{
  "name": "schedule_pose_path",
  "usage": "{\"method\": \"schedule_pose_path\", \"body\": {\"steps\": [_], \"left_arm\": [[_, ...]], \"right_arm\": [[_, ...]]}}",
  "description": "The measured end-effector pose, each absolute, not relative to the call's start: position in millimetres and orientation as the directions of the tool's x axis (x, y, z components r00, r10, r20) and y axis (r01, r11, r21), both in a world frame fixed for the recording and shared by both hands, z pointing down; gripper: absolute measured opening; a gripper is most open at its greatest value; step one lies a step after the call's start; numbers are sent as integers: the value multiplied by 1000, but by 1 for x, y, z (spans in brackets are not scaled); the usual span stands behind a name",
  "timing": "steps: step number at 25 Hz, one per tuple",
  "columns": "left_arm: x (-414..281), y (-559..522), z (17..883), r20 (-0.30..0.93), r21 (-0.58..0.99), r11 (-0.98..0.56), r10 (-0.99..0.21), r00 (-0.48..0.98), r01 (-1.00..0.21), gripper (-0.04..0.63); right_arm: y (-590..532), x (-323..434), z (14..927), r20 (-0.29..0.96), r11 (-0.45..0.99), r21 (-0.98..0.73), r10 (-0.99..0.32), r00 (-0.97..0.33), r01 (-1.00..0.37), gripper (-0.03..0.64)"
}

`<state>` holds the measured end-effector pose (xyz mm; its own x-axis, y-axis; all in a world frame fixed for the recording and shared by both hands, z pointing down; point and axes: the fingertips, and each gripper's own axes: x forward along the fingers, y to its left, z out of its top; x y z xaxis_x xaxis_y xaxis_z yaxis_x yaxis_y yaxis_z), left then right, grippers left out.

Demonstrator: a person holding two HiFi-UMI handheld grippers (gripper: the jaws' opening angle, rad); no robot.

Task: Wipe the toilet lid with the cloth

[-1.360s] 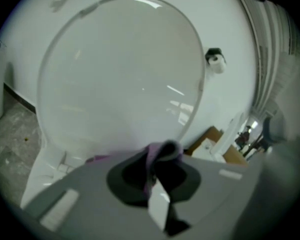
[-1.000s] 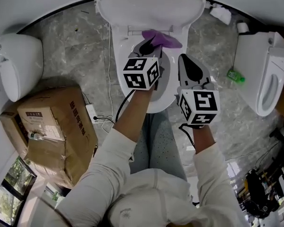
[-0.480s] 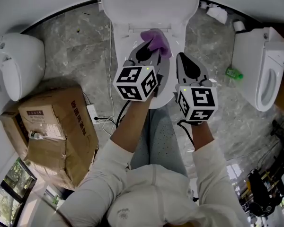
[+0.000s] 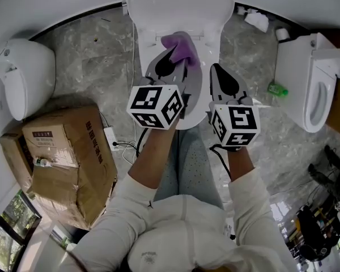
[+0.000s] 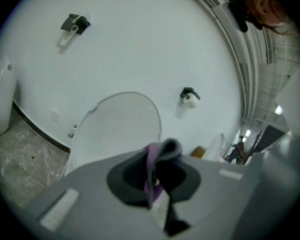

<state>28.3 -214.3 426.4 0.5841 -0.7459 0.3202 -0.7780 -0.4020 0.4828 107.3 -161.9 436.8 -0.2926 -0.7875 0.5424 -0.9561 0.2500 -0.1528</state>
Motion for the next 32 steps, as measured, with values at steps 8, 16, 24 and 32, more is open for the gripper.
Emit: {"method": "schedule_pose_path", "body": {"steps": [8,16,24,32], "left_arm": [[16,-214,376,254,439,-428,-785,565,-790,14],[7,-210,317,185,356,-478,-806,562,-803,14],[7,-212,259,99,348,-503,-819,565,-791,14],[3,-215,220,56,324,-508,-832,552,-798,14]], "right_arm": [[-164,103,404,502,253,-146,-814,-292,-956,15],[-170,95,358,446,281,-120,-842,-304,-952,16],[-181,96,315,397,309,-94,-860,-321,-946,15],[-205,104,278,350,394,-9,-860,-372,-919,17]]}}
